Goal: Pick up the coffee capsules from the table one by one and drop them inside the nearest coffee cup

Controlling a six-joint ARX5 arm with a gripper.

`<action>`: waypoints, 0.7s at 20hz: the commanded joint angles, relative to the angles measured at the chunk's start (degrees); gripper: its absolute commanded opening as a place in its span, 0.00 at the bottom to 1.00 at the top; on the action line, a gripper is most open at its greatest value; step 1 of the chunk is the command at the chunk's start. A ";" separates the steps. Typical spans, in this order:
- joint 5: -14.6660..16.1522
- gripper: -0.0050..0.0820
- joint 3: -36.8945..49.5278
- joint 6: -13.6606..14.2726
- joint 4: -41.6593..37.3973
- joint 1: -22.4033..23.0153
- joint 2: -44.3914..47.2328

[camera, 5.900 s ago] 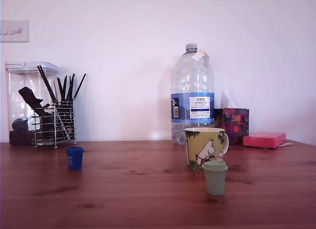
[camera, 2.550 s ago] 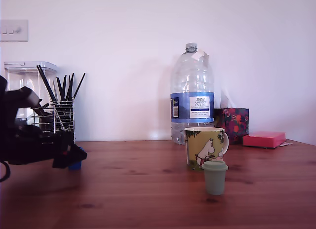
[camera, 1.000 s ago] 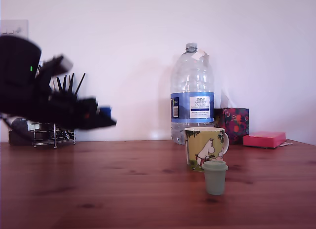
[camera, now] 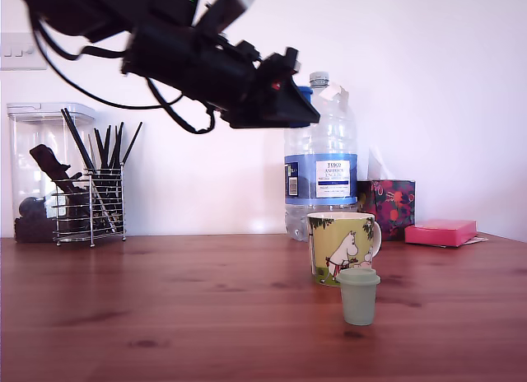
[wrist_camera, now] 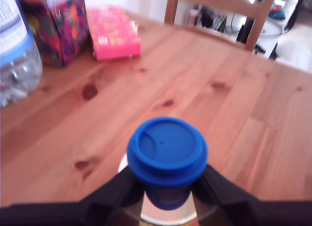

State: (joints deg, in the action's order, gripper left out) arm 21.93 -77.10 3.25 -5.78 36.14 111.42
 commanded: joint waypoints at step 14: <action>-2.47 0.17 -10.88 1.79 11.89 3.56 9.27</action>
State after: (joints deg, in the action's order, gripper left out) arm 19.70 -88.31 4.71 6.42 39.90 118.56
